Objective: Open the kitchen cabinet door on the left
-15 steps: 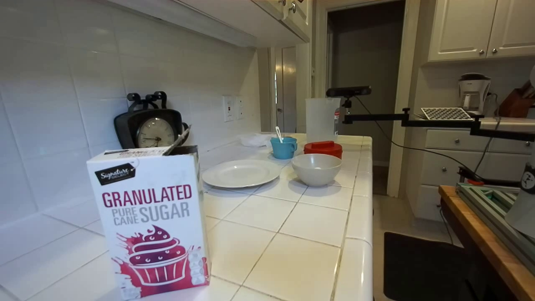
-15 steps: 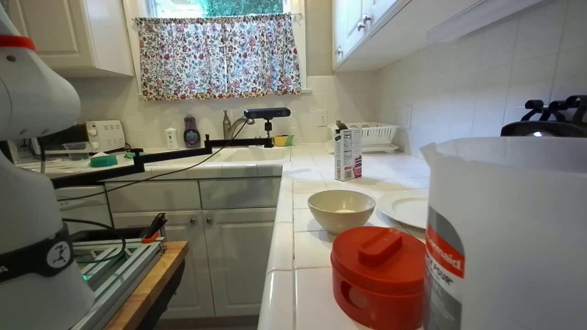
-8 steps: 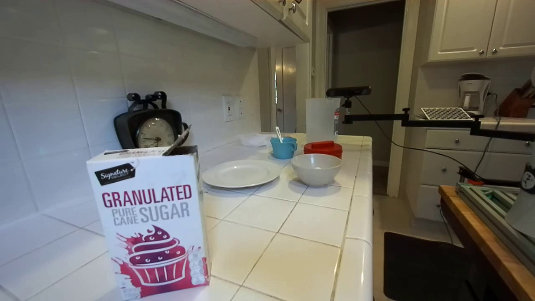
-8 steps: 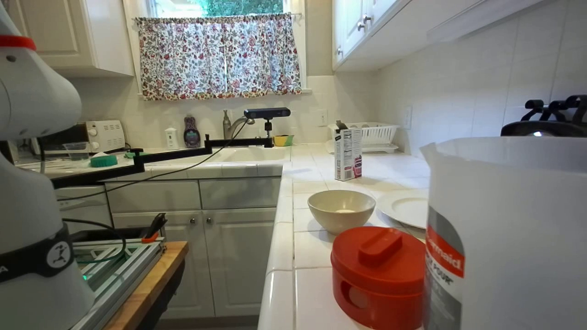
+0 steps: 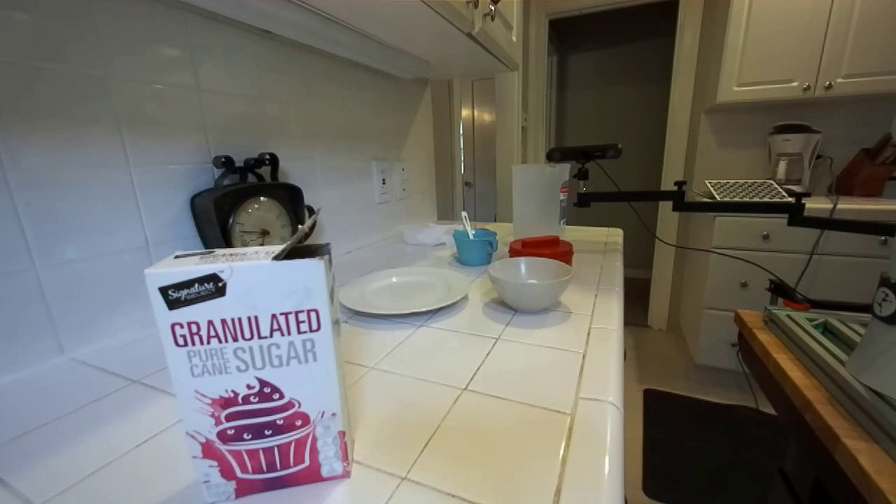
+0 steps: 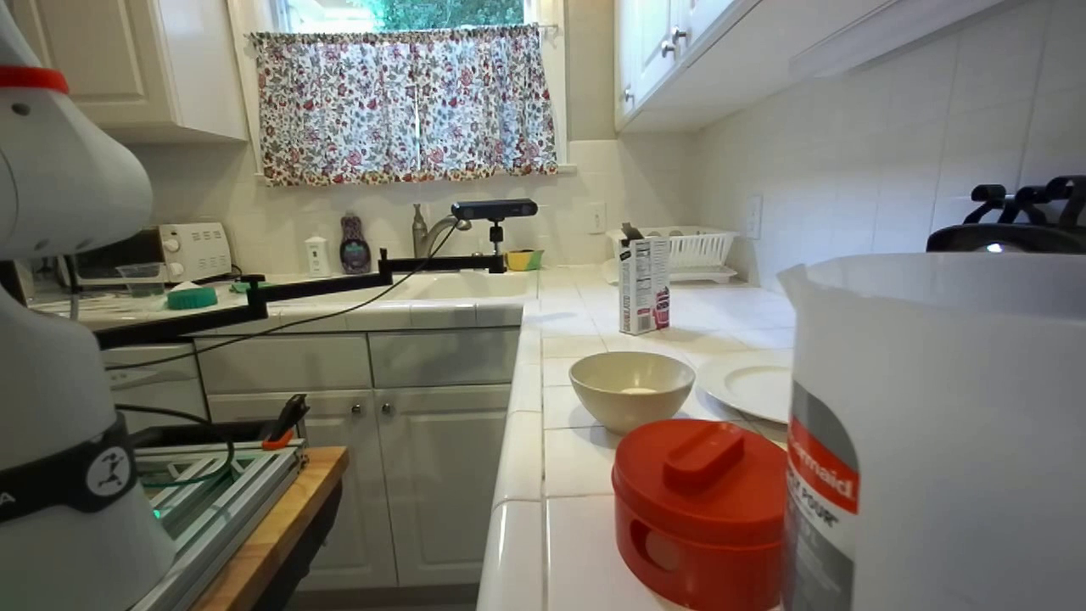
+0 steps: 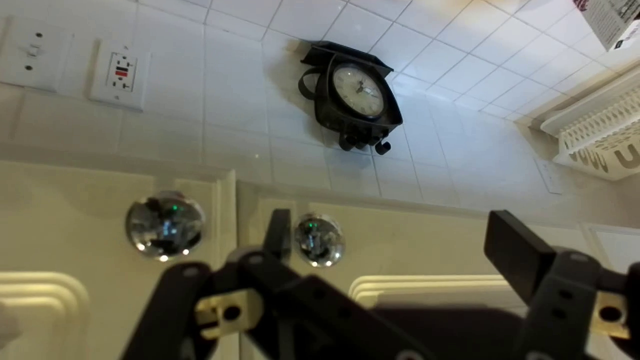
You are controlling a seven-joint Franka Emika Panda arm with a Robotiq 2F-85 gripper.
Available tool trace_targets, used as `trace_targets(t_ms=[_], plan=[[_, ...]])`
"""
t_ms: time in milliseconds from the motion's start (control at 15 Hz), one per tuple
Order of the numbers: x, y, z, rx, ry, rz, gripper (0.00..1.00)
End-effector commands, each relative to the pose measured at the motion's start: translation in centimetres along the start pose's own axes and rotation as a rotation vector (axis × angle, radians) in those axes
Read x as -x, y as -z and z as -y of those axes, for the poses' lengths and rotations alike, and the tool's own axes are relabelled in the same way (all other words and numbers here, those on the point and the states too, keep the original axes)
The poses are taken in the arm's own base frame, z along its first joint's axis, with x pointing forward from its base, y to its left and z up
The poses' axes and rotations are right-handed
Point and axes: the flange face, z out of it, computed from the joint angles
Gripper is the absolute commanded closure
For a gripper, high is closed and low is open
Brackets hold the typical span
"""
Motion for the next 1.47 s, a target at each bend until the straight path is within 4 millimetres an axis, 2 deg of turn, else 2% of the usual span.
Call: trace_targets(t_ms=[0,467,867,1400], plan=[[-0.5,-0.2,-0.8,-0.044,0.086,-0.065,0.0],[-1.0,-1.5,-1.1,-0.082,0.144,-0.103,0.0],[-1.0,-1.2,-1.8,-0.075,0.167,-0.104,0.0],[-0.8,-2.7,-2.6,-0.095,0.207,-0.098,0.0]])
